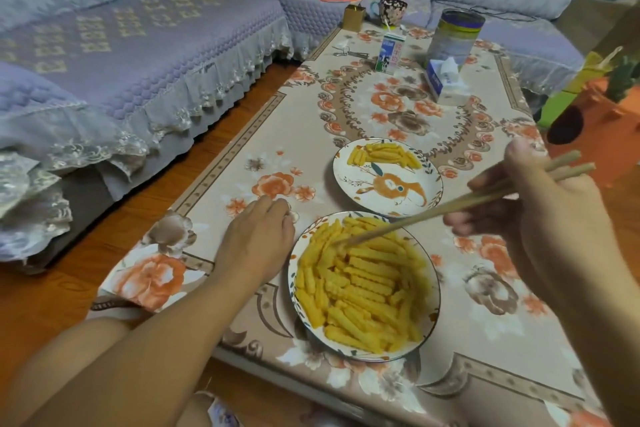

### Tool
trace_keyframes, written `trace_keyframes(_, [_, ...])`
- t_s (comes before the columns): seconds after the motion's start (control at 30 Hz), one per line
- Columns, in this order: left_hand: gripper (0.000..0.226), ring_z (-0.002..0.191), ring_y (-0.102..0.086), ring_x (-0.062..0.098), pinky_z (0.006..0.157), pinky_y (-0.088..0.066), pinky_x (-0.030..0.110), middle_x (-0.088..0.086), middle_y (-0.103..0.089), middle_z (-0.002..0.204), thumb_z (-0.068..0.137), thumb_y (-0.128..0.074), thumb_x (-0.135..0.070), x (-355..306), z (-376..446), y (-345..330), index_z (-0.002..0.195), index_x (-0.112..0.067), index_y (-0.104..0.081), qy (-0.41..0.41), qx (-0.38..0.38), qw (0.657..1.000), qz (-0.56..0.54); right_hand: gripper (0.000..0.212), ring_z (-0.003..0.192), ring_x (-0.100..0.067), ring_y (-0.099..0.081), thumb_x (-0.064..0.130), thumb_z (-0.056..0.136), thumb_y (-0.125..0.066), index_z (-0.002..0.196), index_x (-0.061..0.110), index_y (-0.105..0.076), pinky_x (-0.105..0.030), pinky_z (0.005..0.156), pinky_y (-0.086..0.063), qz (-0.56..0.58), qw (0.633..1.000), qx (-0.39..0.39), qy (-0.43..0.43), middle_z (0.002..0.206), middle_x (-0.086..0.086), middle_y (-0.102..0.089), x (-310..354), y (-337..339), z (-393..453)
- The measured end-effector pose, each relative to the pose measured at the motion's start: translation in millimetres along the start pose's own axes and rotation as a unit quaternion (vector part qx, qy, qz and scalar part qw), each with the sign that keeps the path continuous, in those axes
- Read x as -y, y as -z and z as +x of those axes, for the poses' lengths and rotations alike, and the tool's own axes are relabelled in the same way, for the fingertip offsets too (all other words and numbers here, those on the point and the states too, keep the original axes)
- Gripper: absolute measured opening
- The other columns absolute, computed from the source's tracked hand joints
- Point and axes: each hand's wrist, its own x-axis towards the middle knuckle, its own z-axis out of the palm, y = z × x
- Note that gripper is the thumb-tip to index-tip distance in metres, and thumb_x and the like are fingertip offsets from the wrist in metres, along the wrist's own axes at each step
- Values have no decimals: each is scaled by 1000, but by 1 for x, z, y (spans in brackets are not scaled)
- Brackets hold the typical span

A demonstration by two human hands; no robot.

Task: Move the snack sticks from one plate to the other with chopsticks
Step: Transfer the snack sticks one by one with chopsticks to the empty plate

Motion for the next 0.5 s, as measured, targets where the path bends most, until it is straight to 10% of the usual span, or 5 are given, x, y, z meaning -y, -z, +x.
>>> trace_keyframes(0.5, [25,94,-56,25,75,-48,41,0,-56,106,105,-40,-34,-5,-1,4,110,-22,-61,12,4,1000,-12,40,50,-39,-69,29,97,-56,78,-5,-64,-35,45,-58,-38,998,12,52,59,-24,-67,-9,6,-28])
